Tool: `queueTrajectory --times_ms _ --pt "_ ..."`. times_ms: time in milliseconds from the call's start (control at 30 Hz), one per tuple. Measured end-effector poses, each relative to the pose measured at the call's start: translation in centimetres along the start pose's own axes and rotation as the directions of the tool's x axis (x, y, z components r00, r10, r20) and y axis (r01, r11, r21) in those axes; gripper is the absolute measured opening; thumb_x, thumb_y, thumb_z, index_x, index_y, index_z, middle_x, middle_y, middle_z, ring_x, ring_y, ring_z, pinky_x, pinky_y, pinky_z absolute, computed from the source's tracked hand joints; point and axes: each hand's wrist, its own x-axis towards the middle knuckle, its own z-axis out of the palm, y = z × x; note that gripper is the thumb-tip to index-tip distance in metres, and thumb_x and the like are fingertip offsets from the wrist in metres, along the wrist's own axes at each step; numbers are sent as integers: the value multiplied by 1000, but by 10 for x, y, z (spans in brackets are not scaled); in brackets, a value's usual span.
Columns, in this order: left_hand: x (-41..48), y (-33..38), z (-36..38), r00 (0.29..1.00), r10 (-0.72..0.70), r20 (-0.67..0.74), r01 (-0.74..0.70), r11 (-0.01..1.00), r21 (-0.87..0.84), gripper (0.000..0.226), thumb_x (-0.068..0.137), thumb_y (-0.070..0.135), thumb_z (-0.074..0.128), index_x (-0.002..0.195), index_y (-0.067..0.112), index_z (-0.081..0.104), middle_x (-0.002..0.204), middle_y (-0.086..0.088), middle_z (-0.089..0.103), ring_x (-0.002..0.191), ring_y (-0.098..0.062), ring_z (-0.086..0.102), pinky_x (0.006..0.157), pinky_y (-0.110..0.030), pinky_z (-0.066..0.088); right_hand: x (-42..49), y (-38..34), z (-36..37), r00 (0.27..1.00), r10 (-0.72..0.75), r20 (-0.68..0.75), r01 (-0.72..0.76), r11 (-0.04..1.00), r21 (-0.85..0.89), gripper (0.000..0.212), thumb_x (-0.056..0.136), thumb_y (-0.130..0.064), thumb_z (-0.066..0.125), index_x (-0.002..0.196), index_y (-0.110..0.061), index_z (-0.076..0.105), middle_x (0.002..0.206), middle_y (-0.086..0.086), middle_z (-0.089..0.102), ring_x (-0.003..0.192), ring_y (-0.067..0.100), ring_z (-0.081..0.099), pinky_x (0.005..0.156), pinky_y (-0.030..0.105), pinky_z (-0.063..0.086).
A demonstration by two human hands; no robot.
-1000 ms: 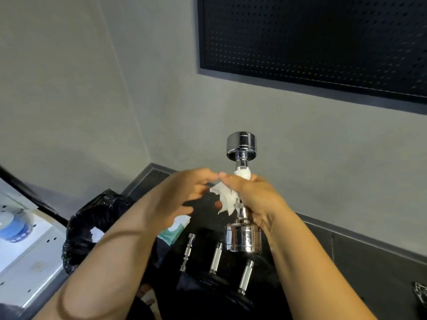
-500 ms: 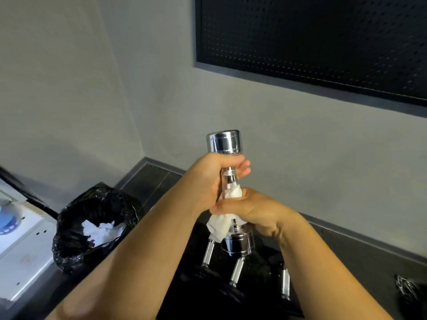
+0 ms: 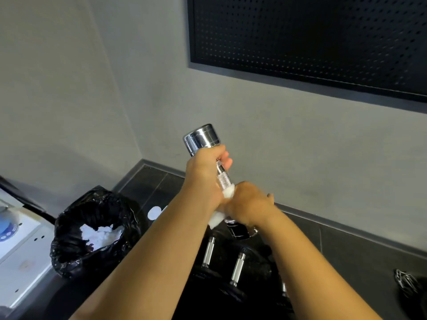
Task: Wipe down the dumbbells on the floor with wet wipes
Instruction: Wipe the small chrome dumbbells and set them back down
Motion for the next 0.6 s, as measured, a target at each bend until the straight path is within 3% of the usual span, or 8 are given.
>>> queueTrajectory --times_ms 67,133,233,300,400,433,500,600 --pt "-1 3 -10 980 -88 178 92 996 -16 12 87 11 58 75 12 54 61 0 56 54 -12 55 63 -28 48 1 8 -9 965 -143 219 65 943 327 16 79 -31 74 84 -16 69 87 2 70 85 19 63 95 36 49" --pt "-1 6 -19 926 -141 351 170 984 -54 13 84 13 55 72 11 51 57 0 52 47 -12 48 58 -28 46 2 14 -14 872 -309 380 81 856 511 10 84 -19 71 90 -12 69 93 5 70 92 21 63 92 31 50" --pt "-2 13 -22 842 -193 503 256 965 -59 9 75 16 55 69 12 50 57 1 51 45 -12 46 56 -28 46 5 17 -12 760 -425 492 47 791 610 19 86 -14 65 102 -5 66 104 12 68 105 28 61 100 36 45" --pt "-3 12 -20 869 -172 464 194 981 1 8 77 12 55 72 11 50 58 -1 51 45 -12 46 56 -29 46 7 17 -9 781 -402 477 41 796 603 18 84 -14 68 100 -8 66 101 7 71 101 24 64 98 32 48" --pt "-4 2 -11 966 -35 255 19 998 65 14 86 3 55 75 10 52 60 -4 52 49 -13 46 56 -29 41 4 9 -6 924 -233 303 88 902 423 7 81 -20 72 78 -19 67 70 -7 69 76 13 63 81 21 52" --pt "-4 -2 -8 986 22 167 -35 997 73 16 86 2 56 73 11 53 60 -3 52 50 -13 46 56 -28 40 2 6 -5 960 -147 237 71 951 302 12 80 -24 71 71 -19 65 63 -8 65 73 13 61 86 25 50" --pt "-3 -7 -1 995 97 -17 -95 992 88 20 87 2 58 71 13 52 61 -2 51 54 -12 46 57 -25 39 -1 -3 -1 997 26 76 -25 1000 -19 18 81 -28 63 67 -19 58 62 -7 60 75 18 56 111 46 28" --pt "2 -7 2 983 63 -170 -56 997 43 25 89 4 57 68 14 48 60 0 45 51 -11 40 54 -23 36 -6 -13 7 984 91 -155 -135 943 -305 21 81 -31 61 69 -18 50 65 -5 55 78 20 56 116 56 -1"
